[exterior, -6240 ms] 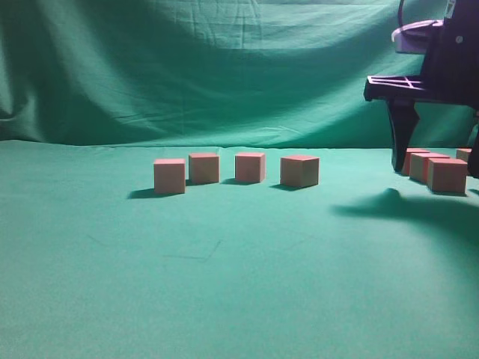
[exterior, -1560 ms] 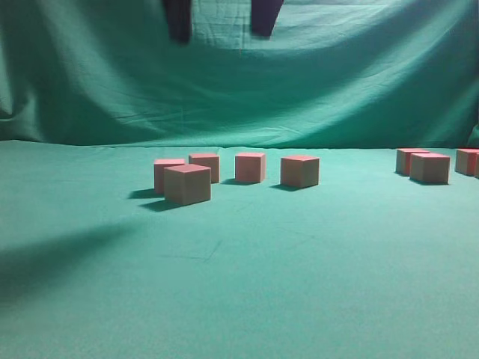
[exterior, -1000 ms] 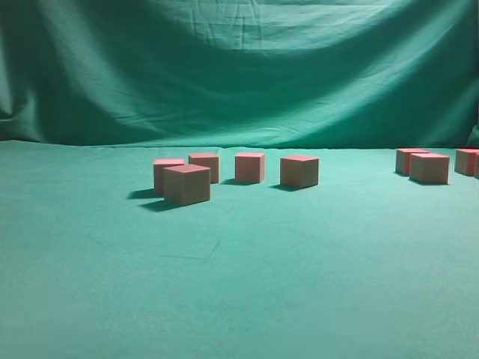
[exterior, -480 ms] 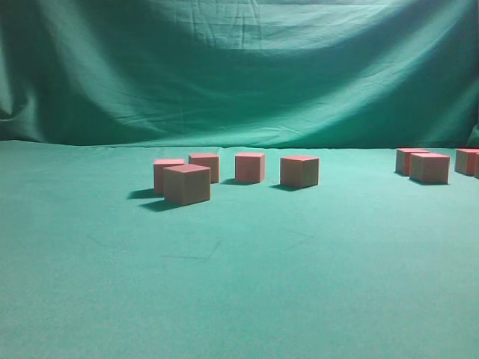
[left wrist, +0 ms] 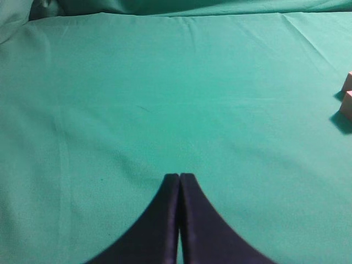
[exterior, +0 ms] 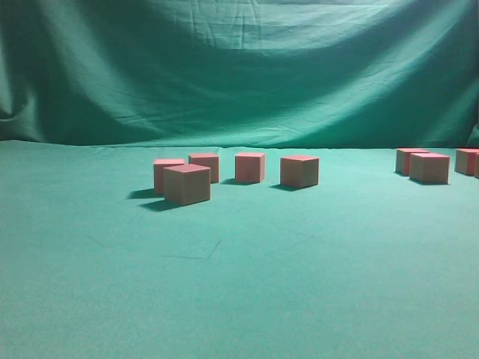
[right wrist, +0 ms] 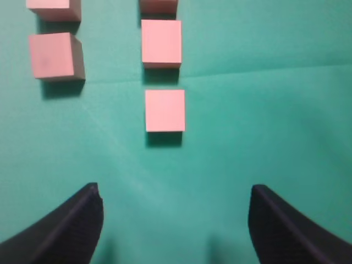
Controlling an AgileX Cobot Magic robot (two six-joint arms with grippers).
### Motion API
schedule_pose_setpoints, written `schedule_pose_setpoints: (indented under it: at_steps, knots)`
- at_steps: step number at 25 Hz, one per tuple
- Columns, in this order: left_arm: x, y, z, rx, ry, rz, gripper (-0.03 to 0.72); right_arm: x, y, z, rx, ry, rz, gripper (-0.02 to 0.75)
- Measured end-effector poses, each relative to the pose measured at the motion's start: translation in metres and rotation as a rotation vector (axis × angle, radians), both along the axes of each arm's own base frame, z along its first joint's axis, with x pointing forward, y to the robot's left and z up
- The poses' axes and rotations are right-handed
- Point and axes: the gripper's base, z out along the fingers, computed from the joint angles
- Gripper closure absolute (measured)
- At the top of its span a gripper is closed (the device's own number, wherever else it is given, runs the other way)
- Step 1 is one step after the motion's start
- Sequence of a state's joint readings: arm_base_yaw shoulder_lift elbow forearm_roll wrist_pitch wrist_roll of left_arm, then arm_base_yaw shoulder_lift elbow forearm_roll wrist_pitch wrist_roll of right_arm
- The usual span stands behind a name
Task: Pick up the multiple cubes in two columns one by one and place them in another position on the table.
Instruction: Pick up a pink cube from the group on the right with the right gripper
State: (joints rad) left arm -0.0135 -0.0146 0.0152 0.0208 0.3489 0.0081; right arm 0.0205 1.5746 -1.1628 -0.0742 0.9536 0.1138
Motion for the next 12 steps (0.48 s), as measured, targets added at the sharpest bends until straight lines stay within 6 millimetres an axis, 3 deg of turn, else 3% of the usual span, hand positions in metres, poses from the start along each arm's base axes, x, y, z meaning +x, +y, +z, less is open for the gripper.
schedule_pose_setpoints:
  at_steps: [12]
  knots:
    - [0.0,0.0,0.0,0.0,0.0,0.0,0.688,0.038,-0.003,-0.066,0.013,0.036,0.024,0.204]
